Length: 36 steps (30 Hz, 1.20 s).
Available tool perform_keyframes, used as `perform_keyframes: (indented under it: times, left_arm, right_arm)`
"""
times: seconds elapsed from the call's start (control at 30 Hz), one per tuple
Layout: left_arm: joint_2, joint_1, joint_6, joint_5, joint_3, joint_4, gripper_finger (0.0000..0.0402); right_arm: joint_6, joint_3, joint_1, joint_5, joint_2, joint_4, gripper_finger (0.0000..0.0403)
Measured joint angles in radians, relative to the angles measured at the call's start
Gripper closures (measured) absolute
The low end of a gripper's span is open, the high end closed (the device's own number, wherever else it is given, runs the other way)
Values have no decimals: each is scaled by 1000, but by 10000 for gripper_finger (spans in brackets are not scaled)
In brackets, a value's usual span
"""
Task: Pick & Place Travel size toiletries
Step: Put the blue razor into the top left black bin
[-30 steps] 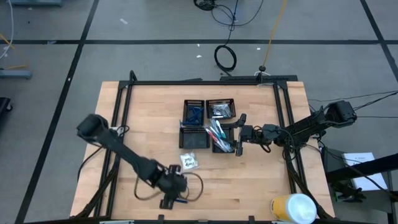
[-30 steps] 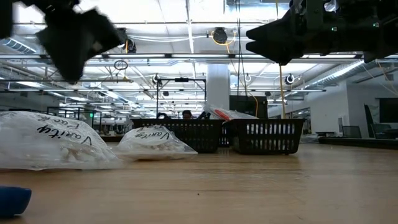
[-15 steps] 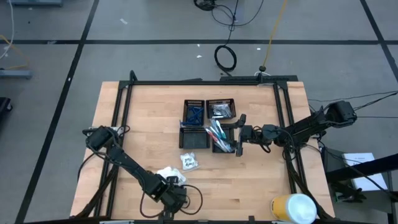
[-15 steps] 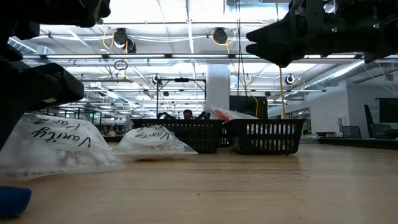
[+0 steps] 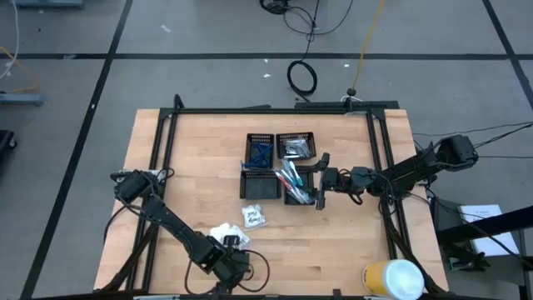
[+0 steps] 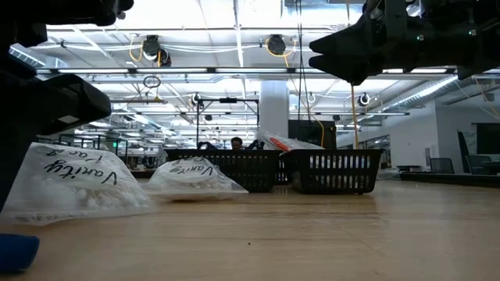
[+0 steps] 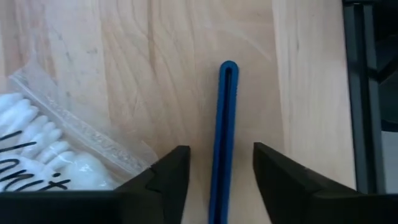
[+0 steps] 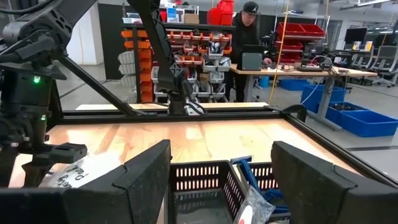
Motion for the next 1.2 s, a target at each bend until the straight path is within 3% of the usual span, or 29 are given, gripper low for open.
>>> perform_keyframes:
  times: [0.4,0.67,0.8,1.07,1.2]
  left_arm:
    - [-5,-3,22,-43,-4,-7,388]
    - [-39,3,42,-82,-7,63,394]
    - [-116,13,80,-167,-15,81,392]
    - [-335,16,279,-407,-9,143,396]
    - [-411,39,443,-450,-18,245,396]
  right_arm:
    - [-1,0,0,1,0,6,140]
    - [11,0,0,1,0,9,140]
    - [12,0,0,0,0,9,140]
    - [12,0,0,0,0,9,140]
    - [8,0,0,0,0,9,140]
